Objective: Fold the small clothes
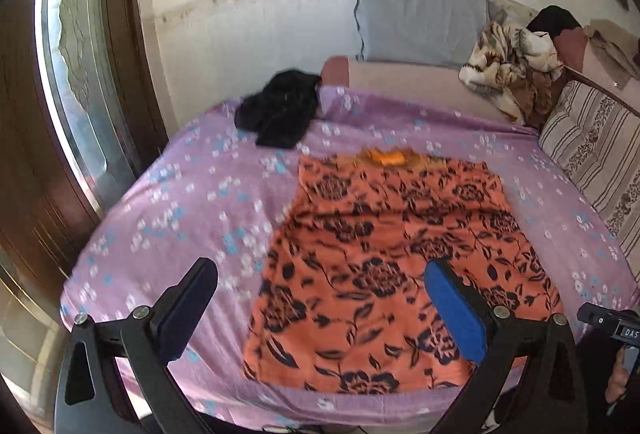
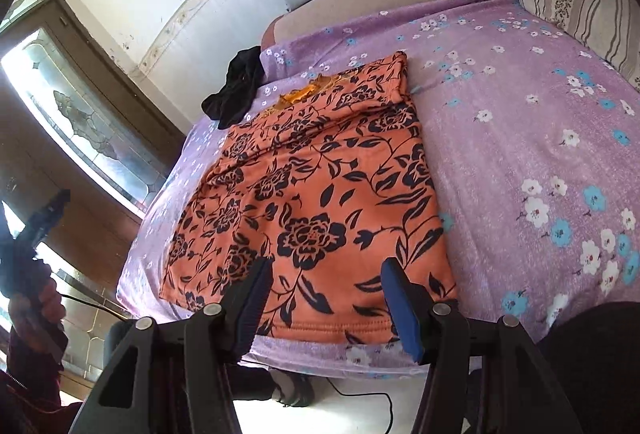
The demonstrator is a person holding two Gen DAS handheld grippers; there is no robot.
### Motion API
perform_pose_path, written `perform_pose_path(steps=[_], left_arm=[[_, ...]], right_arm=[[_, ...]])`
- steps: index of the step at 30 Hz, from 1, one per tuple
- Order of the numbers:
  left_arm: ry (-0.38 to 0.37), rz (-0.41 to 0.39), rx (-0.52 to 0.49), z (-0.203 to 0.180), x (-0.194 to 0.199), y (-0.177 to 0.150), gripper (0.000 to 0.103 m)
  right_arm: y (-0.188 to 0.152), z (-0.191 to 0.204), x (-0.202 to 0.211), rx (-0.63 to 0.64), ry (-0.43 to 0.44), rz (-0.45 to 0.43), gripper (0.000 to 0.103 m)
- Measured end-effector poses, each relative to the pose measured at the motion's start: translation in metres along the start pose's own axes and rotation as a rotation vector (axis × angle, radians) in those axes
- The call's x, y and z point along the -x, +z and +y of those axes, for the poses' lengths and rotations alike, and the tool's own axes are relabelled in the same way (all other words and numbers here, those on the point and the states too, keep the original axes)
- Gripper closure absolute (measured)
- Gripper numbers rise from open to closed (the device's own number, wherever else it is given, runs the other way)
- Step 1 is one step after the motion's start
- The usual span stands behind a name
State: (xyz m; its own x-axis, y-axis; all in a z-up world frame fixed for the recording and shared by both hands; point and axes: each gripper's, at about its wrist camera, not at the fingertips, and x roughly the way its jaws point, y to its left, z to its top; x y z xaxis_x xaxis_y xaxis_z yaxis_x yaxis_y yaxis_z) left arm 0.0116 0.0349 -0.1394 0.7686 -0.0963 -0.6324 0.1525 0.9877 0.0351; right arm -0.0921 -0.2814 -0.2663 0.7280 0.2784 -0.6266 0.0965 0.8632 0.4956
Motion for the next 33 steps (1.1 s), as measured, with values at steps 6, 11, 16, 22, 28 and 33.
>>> perform_pose_path(steps=[6, 11, 16, 22, 28, 33], left_arm=[[0.06, 0.038, 0.011, -0.016, -0.024, -0.031, 0.0], [0.089, 0.034, -0.041, -0.013, -0.039, -0.037, 0.0], [0.103, 0.081, 0.035, 0.031, -0.058, -0.036, 0.0], [0.108, 0.166, 0.112, 0.088, -0.081, -0.046, 0.0], [0.007, 0.256, 0.266, 0.124, -0.118, -0.062, 0.028], [-0.062, 0.328, 0.326, 0.13, -0.14, -0.078, 0.073]], right_arm=[[-0.003, 0.014, 0.003, 0.034, 0.013, 0.009, 0.034], [0.009, 0.007, 0.005, 0.009, 0.014, 0.01, 0.034], [0.027, -0.027, 0.007, -0.087, 0.002, -0.012, 0.034], [0.037, -0.065, -0.006, -0.221, 0.021, -0.016, 0.034], [0.037, -0.091, -0.022, -0.319, 0.043, 0.017, 0.034], [0.031, -0.11, -0.036, -0.387, 0.047, 0.047, 0.034]])
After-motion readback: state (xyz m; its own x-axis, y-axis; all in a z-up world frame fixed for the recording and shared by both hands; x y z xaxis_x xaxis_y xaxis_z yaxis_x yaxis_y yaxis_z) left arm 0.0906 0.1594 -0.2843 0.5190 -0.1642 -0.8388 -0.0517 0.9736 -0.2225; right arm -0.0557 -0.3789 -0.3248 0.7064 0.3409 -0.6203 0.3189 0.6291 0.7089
